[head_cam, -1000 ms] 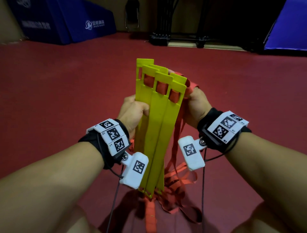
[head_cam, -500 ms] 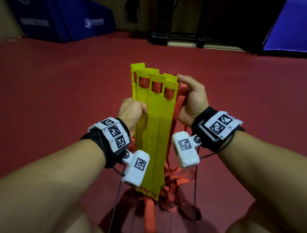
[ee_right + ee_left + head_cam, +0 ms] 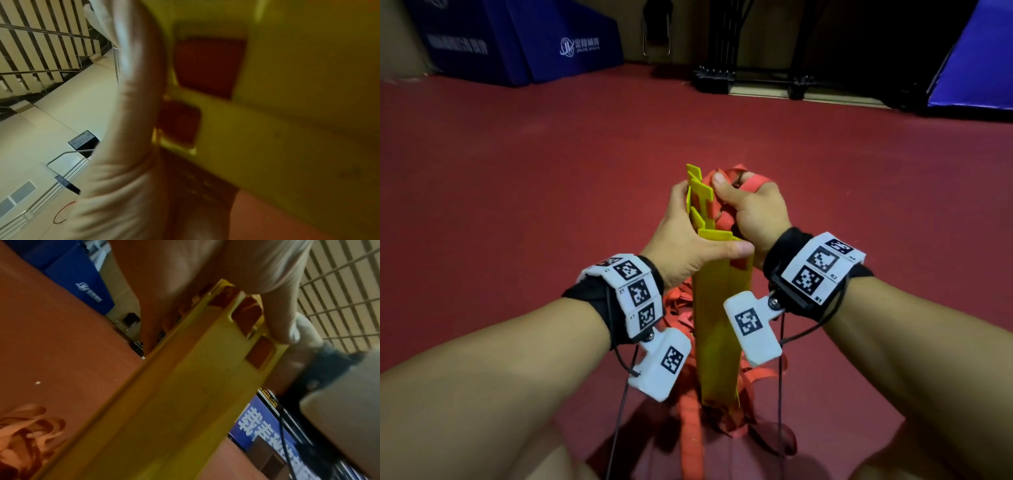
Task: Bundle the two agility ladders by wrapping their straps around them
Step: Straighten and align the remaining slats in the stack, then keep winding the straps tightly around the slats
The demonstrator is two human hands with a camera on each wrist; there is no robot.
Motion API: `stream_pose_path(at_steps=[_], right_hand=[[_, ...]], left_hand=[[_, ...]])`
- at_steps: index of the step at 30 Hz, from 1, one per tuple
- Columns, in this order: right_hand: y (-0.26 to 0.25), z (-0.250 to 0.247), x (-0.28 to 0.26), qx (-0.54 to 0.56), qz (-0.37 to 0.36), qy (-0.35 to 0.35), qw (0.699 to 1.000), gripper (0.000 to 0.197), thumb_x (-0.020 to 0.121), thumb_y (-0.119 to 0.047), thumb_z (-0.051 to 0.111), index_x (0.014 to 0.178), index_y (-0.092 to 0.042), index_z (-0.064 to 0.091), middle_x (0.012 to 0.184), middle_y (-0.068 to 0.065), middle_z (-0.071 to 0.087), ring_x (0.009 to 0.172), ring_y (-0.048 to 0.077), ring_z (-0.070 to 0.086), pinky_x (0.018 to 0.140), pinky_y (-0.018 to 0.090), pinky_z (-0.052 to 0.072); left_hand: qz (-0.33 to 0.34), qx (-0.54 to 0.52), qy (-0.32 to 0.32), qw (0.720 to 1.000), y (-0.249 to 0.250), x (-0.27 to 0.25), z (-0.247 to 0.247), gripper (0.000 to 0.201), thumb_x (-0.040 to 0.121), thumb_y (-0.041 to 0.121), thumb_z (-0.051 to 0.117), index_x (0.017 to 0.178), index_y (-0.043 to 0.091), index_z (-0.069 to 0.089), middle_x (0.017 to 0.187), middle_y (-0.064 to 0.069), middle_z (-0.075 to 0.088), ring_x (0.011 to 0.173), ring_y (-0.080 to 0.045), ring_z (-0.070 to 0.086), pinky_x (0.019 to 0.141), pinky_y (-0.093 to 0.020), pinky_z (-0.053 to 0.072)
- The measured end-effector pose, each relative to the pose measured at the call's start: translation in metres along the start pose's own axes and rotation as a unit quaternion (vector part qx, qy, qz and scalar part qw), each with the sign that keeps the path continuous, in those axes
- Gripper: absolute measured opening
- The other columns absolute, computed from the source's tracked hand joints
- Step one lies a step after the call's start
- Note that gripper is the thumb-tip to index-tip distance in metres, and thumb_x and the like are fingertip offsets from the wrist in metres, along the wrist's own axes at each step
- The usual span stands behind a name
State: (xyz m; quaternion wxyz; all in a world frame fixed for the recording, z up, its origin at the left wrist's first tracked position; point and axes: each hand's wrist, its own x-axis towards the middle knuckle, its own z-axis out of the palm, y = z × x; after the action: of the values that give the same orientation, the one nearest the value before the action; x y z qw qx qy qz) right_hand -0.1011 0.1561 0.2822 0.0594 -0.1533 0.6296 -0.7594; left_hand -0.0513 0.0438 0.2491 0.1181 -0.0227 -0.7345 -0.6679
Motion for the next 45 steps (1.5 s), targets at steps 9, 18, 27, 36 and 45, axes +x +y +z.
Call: stream_pose_path(at_steps=[9, 18, 27, 36, 45], right_hand=[[0.008, -0.024, 0.023, -0.024, -0.019, 0.093, 0.995, 0.030, 0.097, -0.017, 0.062, 0.067, -0.016, 0.058, 0.056, 0.000, 0.061, 0.052, 0.016, 0.056, 0.061, 0.032, 0.048], [0.012, -0.030, 0.025, -0.048, 0.082, 0.119, 0.988, 0.034, 0.107, -0.020, 0.045, 0.075, -0.011, 0.051, 0.064, 0.007, 0.057, 0.054, 0.018, 0.058, 0.047, 0.026, 0.051], [0.021, -0.032, 0.023, -0.049, 0.109, 0.008, 0.993, 0.039, 0.096, -0.026, 0.062, 0.060, -0.010, 0.060, 0.067, 0.016, 0.054, 0.056, 0.027, 0.051, 0.061, 0.039, 0.043], [0.027, -0.037, 0.012, -0.212, 0.025, -0.174, 0.961, 0.054, 0.071, 0.018, 0.078, 0.113, -0.006, 0.054, 0.082, 0.008, 0.065, 0.067, 0.017, 0.061, 0.062, 0.028, 0.054], [0.040, -0.060, 0.036, -0.255, 0.051, -0.038, 0.965, 0.038, 0.072, -0.006, 0.087, 0.094, -0.018, 0.058, 0.093, 0.003, 0.071, 0.085, 0.018, 0.069, 0.087, 0.040, 0.058]], left_hand=[[0.021, -0.036, 0.023, 0.999, 0.000, 0.002, -0.020, 0.069, 0.059, -0.002, 0.089, 0.116, 0.025, 0.062, 0.091, -0.001, 0.071, 0.075, -0.027, 0.060, 0.052, -0.030, 0.053], [-0.005, -0.038, -0.017, 0.999, -0.003, 0.004, -0.022, 0.063, 0.058, -0.002, 0.074, 0.113, 0.025, 0.060, 0.106, -0.009, 0.070, 0.086, -0.020, 0.067, 0.070, -0.035, 0.057], [-0.008, 0.031, 0.003, 0.999, -0.009, 0.009, -0.017, 0.040, 0.061, 0.014, 0.067, 0.098, 0.030, 0.069, 0.106, 0.000, 0.068, 0.094, -0.016, 0.064, 0.084, -0.037, 0.054], [0.006, 0.043, 0.084, 0.996, -0.016, 0.015, -0.020, 0.026, 0.079, 0.024, 0.085, 0.098, 0.020, 0.067, 0.095, 0.003, 0.065, 0.087, -0.005, 0.060, 0.081, -0.025, 0.049], [-0.060, 0.040, 0.046, 0.996, -0.017, 0.014, -0.023, 0.051, 0.070, -0.017, 0.071, 0.106, 0.019, 0.063, 0.109, -0.007, 0.070, 0.091, -0.013, 0.066, 0.073, -0.029, 0.058]])
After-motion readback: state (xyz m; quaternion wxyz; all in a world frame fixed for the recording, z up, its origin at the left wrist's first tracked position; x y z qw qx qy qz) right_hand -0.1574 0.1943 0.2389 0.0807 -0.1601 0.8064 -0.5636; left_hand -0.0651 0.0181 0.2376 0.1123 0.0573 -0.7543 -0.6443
